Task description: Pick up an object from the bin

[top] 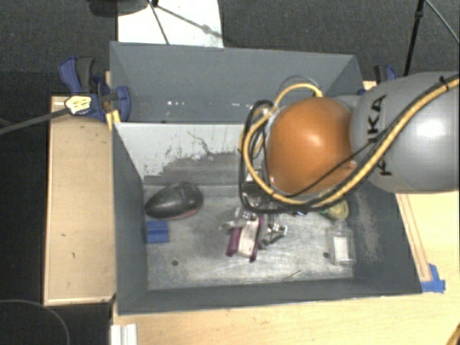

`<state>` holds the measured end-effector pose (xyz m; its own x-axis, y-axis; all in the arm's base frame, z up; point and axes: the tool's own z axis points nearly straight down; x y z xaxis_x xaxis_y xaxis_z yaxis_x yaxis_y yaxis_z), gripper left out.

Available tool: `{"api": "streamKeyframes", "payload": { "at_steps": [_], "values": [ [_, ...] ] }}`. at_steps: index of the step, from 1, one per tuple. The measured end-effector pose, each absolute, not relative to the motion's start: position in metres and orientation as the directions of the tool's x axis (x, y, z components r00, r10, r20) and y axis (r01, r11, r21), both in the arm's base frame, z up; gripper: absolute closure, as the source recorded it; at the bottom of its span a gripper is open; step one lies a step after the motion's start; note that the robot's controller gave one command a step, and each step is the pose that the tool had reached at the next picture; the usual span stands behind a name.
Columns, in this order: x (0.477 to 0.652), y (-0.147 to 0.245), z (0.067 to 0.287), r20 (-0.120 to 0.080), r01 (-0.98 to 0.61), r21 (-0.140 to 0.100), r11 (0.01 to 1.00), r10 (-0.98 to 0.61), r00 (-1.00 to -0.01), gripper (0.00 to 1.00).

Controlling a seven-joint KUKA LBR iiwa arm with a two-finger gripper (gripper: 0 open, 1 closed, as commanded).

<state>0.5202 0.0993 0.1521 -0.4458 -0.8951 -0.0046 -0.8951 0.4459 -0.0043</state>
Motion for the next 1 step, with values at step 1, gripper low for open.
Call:
{"api": "streamKeyframes", "payload": {
  "at_steps": [1],
  "values": [
    [0.5299,0.1018,0.2236,-0.007,-0.887,-0.007,0.462,-0.887,-0.462,1.0]
  ]
}}
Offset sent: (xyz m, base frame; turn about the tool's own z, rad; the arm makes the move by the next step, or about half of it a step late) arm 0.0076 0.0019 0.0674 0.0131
